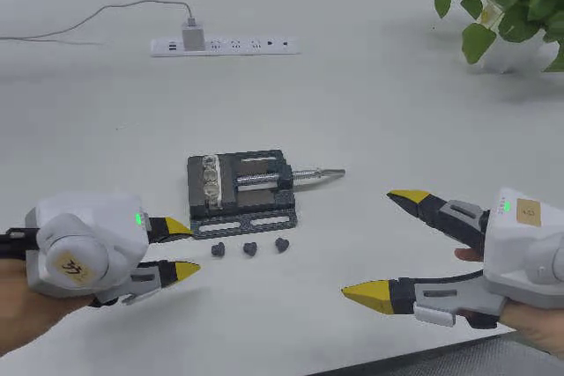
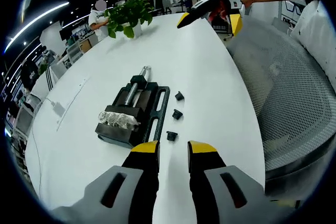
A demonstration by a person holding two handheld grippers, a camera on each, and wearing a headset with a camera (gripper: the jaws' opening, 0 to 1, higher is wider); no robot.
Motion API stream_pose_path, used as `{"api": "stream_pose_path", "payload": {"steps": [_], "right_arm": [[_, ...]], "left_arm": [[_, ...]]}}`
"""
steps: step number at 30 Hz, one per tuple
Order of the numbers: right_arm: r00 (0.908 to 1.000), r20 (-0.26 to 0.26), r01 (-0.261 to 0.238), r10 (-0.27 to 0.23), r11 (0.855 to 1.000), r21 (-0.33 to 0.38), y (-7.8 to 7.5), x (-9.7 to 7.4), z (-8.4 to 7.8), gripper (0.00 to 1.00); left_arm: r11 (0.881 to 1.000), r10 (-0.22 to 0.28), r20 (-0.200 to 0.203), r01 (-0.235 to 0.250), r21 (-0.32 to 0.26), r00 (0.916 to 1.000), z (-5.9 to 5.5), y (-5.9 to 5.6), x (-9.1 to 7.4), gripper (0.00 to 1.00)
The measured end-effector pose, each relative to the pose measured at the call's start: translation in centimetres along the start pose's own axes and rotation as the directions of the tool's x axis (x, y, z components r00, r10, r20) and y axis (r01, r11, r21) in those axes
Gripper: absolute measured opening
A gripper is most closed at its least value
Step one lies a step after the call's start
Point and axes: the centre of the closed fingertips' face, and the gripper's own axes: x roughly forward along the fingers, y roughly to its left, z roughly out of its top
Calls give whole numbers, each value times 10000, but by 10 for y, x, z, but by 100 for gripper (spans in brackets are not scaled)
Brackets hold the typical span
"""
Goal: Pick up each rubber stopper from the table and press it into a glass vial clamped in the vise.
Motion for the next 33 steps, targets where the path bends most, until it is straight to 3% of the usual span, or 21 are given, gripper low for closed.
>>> {"api": "stream_pose_path", "payload": {"steps": [15,25,33], "right_arm": [[10000,-34,83,-82,9999,125,-2,-1,-1,85],[9999,-79,80,-79,9998,202,-2,-1,-2,84],[9999,-89,74,-71,9997,252,-1,0,-3,83]], "left_arm": [[9987,-197,-653,228,465,9977,-6,5,29,10],[9963,-467,-1043,538,672,9935,-13,2,42,8],[9965,-520,-1058,586,599,9930,-13,2,45,7]]}}
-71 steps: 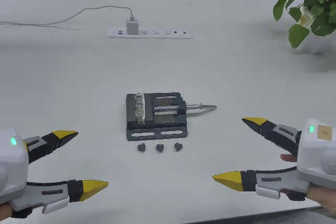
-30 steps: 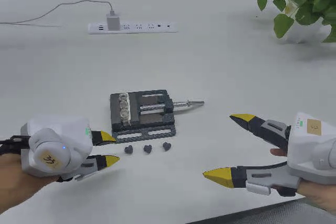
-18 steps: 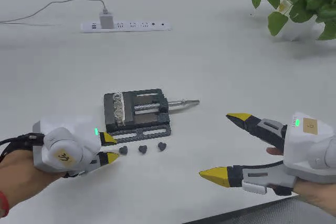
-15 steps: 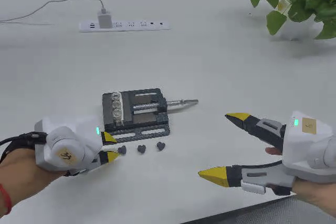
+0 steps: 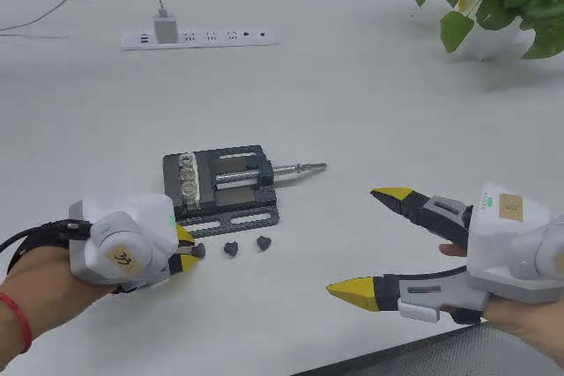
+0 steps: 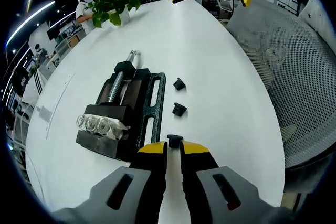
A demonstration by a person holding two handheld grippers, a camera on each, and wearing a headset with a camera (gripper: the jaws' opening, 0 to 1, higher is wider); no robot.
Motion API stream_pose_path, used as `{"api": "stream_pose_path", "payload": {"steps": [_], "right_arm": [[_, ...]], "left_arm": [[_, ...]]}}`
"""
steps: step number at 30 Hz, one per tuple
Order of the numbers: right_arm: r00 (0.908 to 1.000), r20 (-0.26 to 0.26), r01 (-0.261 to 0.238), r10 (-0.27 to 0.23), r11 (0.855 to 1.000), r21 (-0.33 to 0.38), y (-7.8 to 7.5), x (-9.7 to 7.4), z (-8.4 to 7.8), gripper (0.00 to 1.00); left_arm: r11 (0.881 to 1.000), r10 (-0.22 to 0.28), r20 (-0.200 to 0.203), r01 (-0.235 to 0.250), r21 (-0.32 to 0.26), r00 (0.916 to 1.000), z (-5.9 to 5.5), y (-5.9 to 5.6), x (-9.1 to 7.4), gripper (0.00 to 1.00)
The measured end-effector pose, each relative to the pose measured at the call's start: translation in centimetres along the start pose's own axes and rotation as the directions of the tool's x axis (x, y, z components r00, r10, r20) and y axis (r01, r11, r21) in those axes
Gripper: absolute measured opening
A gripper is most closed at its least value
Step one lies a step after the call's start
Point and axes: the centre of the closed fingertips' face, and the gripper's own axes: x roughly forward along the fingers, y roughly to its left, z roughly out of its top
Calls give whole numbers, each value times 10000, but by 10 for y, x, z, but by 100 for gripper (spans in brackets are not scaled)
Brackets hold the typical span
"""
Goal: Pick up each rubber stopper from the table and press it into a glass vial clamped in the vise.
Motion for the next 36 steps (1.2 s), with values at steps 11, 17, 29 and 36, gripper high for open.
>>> {"api": "stream_pose_path", "payload": {"steps": [11,17,29,36], "right_arm": [[10000,-25,-96,96,10000,26,2,1,0,81],[9998,-41,-189,189,9998,-28,4,4,1,80],[9983,-128,-571,570,9983,-137,13,11,9,72],[9948,-198,-1001,995,9945,-318,23,14,19,67]], "left_arm": [[10000,20,-59,-19,63,10000,0,0,1,6],[9999,89,-81,-88,125,9999,-1,0,1,5],[9984,301,39,-299,-486,9995,3,5,-2,5],[9860,550,838,-409,-1618,9950,22,5,-15,5]]}}
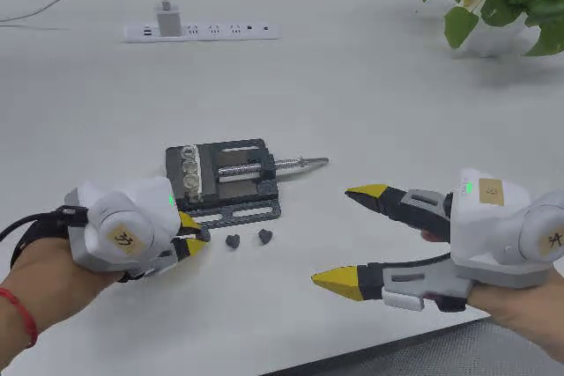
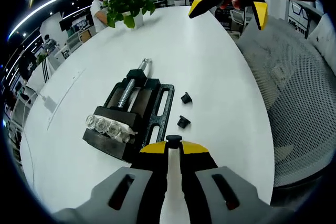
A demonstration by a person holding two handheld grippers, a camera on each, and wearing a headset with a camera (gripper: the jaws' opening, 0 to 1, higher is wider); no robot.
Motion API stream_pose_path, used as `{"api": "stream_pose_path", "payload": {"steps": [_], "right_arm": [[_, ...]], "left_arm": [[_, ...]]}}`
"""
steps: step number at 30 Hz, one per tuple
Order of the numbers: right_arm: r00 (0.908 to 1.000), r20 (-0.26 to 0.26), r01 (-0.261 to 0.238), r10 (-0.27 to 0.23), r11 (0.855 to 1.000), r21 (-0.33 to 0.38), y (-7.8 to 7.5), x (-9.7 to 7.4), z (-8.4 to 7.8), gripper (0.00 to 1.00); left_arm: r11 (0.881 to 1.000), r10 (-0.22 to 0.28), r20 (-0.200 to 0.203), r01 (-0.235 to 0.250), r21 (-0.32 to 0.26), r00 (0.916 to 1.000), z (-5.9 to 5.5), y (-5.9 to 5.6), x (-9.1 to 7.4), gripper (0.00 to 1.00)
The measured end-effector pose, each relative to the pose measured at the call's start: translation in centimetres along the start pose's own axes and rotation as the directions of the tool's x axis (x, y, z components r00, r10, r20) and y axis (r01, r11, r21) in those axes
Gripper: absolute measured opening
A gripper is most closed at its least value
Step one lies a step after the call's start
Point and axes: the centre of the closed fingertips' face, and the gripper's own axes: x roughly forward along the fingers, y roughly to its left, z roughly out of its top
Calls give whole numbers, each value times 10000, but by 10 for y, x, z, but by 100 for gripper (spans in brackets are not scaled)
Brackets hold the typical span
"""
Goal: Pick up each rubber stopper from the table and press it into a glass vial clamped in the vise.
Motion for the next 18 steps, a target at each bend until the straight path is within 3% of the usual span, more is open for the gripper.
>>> {"api": "stream_pose_path", "payload": {"steps": [9,15,18], "right_arm": [[9970,86,-769,773,9961,-435,11,2,35,55],[9887,-373,-1484,1453,9839,-994,21,8,51,53],[9827,-432,-1839,1800,9758,-1184,27,11,59,49]], "left_arm": [[9946,13,1099,101,-1034,9939,31,-11,-21,5],[9858,123,2128,238,-1663,9770,61,-19,-40,5],[9833,114,2436,334,-1791,9698,70,-23,-48,5]]}}
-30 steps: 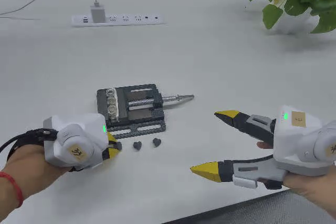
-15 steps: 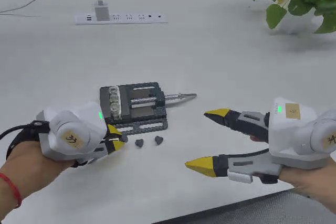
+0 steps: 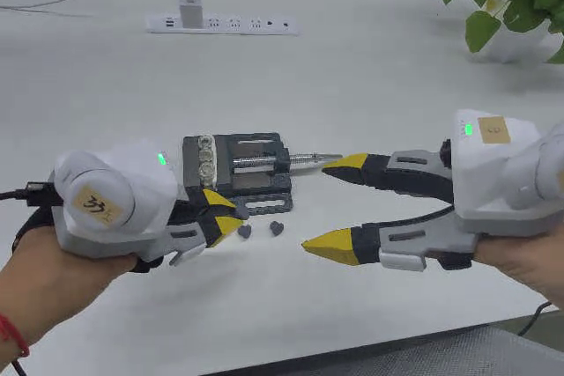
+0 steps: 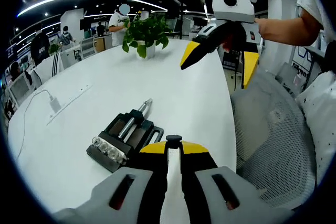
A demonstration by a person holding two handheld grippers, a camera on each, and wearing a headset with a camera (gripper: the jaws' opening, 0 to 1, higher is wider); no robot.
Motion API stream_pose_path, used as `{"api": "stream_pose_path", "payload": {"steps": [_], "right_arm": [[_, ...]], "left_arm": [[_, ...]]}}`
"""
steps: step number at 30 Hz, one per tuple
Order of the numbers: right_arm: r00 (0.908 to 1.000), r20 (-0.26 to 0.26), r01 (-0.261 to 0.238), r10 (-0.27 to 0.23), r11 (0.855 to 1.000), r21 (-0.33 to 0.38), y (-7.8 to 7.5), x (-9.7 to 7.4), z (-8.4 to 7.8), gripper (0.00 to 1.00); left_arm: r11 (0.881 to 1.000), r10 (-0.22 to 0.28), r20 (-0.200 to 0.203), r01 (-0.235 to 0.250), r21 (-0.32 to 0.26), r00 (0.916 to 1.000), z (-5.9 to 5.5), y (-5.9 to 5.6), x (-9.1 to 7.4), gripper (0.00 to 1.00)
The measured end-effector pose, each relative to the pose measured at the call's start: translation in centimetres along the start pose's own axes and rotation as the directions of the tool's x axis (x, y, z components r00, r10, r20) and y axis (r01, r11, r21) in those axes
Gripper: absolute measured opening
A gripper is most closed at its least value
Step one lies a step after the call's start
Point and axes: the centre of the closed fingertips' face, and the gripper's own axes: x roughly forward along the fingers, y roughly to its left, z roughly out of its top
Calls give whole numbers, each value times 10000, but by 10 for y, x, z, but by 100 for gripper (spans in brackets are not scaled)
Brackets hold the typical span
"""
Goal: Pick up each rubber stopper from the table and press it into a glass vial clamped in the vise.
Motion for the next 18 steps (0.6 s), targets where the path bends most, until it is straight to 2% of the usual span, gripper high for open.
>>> {"api": "stream_pose_path", "payload": {"steps": [4,5,7,9,11,15,18], "right_arm": [[9983,-217,-544,539,9982,-233,6,5,9,43],[9963,-403,-768,754,9964,-362,9,6,11,42],[9931,-466,-1111,1075,9904,-822,13,8,17,37],[9888,-648,-1398,1348,9869,-800,16,9,21,32],[9859,-811,-1533,1465,9844,-859,16,10,24,29],[9784,-1056,-1911,1777,9724,-1339,20,13,33,25],[9714,-1320,-2173,1975,9631,-1585,23,15,36,23]], "left_arm": [[9997,-95,484,105,-211,9988,15,-7,-7,5],[9997,-95,642,111,-235,9979,20,-9,-10,5],[9995,-123,835,148,-291,9964,28,-13,-15,5],[9995,-161,973,187,-262,9951,33,-17,-19,5],[9996,-185,1029,206,-194,9945,37,-19,-21,5],[9991,-268,1402,310,-279,9898,47,-23,-28,5],[9993,-305,1470,335,-176,9887,51,-27,-32,5]]}}
